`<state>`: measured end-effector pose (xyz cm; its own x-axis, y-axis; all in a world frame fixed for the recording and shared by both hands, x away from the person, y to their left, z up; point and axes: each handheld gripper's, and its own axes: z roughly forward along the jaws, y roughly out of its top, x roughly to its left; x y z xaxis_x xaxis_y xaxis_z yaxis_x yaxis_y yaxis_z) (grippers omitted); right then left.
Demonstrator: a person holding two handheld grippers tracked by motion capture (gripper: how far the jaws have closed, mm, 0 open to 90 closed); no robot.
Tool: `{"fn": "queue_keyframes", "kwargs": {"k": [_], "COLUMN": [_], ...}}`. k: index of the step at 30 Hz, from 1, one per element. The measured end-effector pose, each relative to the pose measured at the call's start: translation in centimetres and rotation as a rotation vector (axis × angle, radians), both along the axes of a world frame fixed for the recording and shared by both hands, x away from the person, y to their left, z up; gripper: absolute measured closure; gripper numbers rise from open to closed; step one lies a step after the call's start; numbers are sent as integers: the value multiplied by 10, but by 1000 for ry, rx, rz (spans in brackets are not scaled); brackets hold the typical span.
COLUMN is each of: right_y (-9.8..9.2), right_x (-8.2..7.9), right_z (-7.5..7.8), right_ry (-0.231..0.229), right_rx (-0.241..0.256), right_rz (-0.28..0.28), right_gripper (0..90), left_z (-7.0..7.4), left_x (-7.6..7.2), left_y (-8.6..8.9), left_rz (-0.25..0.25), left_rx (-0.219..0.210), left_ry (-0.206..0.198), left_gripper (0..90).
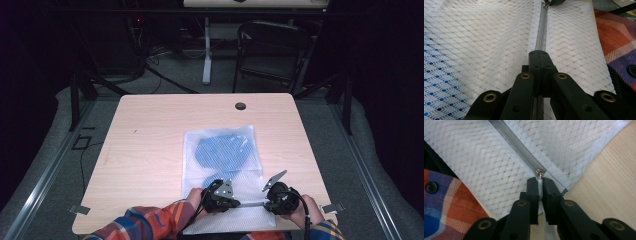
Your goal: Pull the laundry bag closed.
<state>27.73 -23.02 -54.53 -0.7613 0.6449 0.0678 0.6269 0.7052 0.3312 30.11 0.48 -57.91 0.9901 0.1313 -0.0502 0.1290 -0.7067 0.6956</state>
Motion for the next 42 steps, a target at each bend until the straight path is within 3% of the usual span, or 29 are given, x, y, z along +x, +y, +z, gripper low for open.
{"fn": "queue_keyframes", "kwargs": {"k": [3,5,6,8,9,12,14,16,17,18,23,28,32,33,40,42], "right_y": [-1,-1,-1,0,-1,-2,-2,-5,-6,-6,-10,-17,-22,-26,-40,-43], "right_x": [1,1,1,0,1,1,1,2,2,2,3,4,4,3,3,2], "right_z": [3,4,6,7,8,13,14,20,21,21,25,29,32,34,35,36], "right_ry": [14,11,12,10,10,6,-5,-22,-30,-45,-79,-154,-192,-221,-238,-251], "right_rx": [4,8,19,56,46,80,99,122,136,136,153,159,156,155,139,138], "right_rz": [18,19,27,16,21,17,6,-15,-20,-41,-73,-128,-163,-193,-258,-275], "right_gripper": [755,737,684,628,575,431,396,262,216,174,104,0,0,0,0,0], "left_z": [-1,-1,-2,-1,0,4,6,11,15,18,28,45,54,56,64,66], "left_x": [0,1,1,1,-1,-3,-3,-1,3,4,8,17,22,23,23,25], "left_y": [1,1,1,1,-1,-1,-1,1,3,5,17,40,58,62,95,112], "left_rz": [-2,2,-10,-15,-29,-27,-18,-12,0,7,60,114,172,178,270,277], "left_rx": [-21,-22,-24,-16,-11,-6,-7,-3,-1,13,7,-32,-23,-29,-9,-37], "left_ry": [10,12,31,22,23,14,11,29,69,76,69,93,79,89,61,63], "left_gripper": [900,843,817,772,731,634,601,478,423,357,201,94,48,7,2,2]}}
